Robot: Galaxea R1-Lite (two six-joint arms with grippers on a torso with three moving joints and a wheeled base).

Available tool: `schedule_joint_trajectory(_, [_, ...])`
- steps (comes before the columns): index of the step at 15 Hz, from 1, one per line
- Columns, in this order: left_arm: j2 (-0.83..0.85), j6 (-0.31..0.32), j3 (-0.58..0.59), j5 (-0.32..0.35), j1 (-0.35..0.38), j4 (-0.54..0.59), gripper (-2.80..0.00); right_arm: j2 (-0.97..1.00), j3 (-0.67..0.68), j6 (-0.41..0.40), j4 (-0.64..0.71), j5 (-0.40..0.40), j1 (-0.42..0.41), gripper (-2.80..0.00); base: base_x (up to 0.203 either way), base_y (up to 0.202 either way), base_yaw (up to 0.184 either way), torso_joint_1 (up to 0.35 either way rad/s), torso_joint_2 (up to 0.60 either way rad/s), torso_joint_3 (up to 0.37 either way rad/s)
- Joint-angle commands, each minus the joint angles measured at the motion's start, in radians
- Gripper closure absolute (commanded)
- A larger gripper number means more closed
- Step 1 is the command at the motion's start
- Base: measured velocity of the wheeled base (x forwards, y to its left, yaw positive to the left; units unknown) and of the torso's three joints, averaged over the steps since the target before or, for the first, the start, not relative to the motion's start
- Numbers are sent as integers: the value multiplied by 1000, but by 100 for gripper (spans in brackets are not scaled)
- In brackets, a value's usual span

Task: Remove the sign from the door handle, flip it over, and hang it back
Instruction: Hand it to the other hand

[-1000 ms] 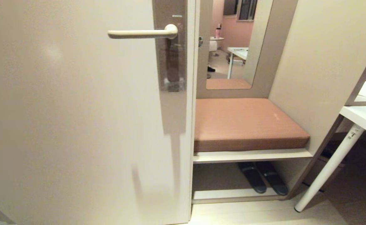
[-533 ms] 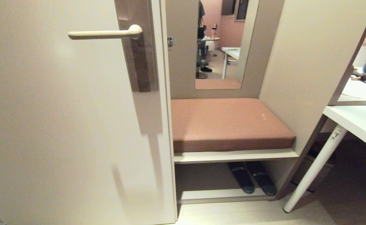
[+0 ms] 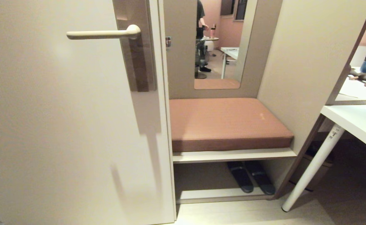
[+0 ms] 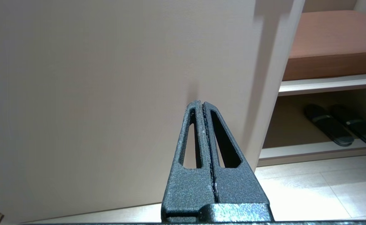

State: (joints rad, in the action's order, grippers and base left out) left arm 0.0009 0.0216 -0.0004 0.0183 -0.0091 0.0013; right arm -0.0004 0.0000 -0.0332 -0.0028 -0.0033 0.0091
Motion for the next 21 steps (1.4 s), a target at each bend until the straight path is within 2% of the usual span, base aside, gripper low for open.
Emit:
schedule_joint_trajectory(1, [1, 0, -1, 0, 0, 0, 0, 0, 0, -1, 0, 0, 0, 0, 0, 0, 0, 0, 0, 0])
schedule_joint_trajectory(21, [1, 12, 0, 2, 0, 2, 0, 0, -28, 5, 1, 3, 0, 0, 0, 0, 0, 0, 0, 0])
